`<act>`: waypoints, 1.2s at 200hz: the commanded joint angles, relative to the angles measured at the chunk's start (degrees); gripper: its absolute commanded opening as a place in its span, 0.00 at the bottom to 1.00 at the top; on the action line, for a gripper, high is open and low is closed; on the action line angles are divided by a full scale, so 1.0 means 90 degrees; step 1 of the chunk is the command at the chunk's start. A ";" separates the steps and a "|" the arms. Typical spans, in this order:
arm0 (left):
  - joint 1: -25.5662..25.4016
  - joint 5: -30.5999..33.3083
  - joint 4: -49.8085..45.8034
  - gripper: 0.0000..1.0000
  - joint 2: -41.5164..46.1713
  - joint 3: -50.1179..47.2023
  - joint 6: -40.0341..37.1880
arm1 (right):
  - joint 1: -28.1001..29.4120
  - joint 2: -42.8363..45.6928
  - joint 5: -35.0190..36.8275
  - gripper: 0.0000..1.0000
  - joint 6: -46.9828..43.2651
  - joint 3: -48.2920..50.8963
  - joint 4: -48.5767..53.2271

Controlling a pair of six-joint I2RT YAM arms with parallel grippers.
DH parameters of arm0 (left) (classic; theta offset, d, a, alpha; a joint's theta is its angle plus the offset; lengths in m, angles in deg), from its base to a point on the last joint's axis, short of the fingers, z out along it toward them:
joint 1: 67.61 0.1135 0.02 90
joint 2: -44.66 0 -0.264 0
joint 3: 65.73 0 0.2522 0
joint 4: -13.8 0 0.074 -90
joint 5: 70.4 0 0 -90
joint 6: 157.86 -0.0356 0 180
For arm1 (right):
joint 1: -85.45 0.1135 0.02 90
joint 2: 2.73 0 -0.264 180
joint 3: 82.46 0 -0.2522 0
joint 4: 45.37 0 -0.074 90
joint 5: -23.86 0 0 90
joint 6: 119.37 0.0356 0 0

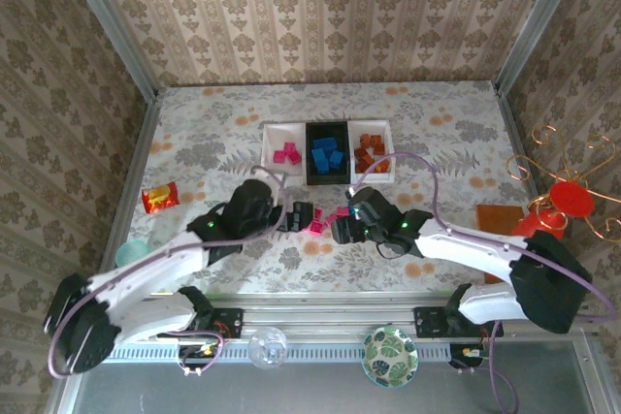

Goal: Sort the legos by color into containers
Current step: Pick up the lego from the bottom-center of the table.

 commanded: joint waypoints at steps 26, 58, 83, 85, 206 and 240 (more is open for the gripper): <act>0.0022 0.0598 -0.0747 1.00 0.1099 -0.0760 0.0558 | 0.0139 -0.1047 0.0194 0.77 0.0270 -0.0610 -0.0411; 0.0049 0.0610 -0.0825 1.00 0.1248 -0.0785 0.0555 | 0.0135 -0.1588 0.0387 0.70 0.0408 -0.0909 -0.0338; 0.0082 0.0578 -0.0880 1.00 0.1204 -0.0730 0.0517 | 0.0119 -0.1872 0.0424 0.67 0.0434 -0.1051 -0.0325; 0.0086 0.0582 -0.0884 1.00 0.1203 -0.0730 0.0516 | 0.0117 -0.1895 0.0423 0.67 0.0424 -0.1062 -0.0326; 0.0276 0.0677 -0.1085 1.00 0.1610 -0.0864 0.0553 | 0.0148 -0.0982 0.0242 0.39 0.0172 -0.0872 0.0094; 0.0395 0.0720 -0.1189 1.00 0.1818 -0.0958 0.0620 | 0.0168 -0.0478 -0.0036 0.38 -0.0179 -0.1559 0.0367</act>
